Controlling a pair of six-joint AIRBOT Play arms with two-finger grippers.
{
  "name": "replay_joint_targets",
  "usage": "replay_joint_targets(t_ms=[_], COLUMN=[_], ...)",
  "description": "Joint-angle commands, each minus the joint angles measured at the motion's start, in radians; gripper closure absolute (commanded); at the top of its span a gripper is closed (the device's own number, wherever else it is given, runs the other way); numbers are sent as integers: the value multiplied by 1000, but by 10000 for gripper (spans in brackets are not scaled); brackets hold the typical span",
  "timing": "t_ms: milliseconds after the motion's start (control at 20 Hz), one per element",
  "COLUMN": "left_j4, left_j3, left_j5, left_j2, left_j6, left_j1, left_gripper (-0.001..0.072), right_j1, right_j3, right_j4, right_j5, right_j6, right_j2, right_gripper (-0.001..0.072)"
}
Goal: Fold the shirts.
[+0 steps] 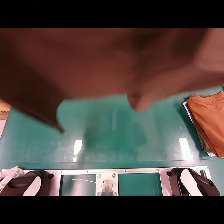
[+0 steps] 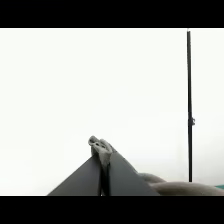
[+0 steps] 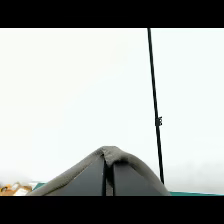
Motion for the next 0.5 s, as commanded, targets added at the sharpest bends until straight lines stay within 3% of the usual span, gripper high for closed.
replay_joint_targets(t_ms=[0, 100, 250, 450], left_j4=[3, -27, -156, -232], left_j3=[-47, -167, -385, -671], left_j5=[-24, -32, -65, 23], left_j2=[4, -16, -98, -286], left_j6=[-26, -29, -29, -51], left_j1=[0, 0, 0, 0], left_gripper=[681, 681, 681, 681], right_j1=[-9, -8, 14, 108], right_j3=[-71, -213, -463, -773], right_j4=[-7, 0, 55, 57], right_j5=[-23, -24, -37, -163], right_j6=[10, 5, -89, -220], right_j2=[5, -12, -79, -258], right_gripper=[691, 691, 691, 691])
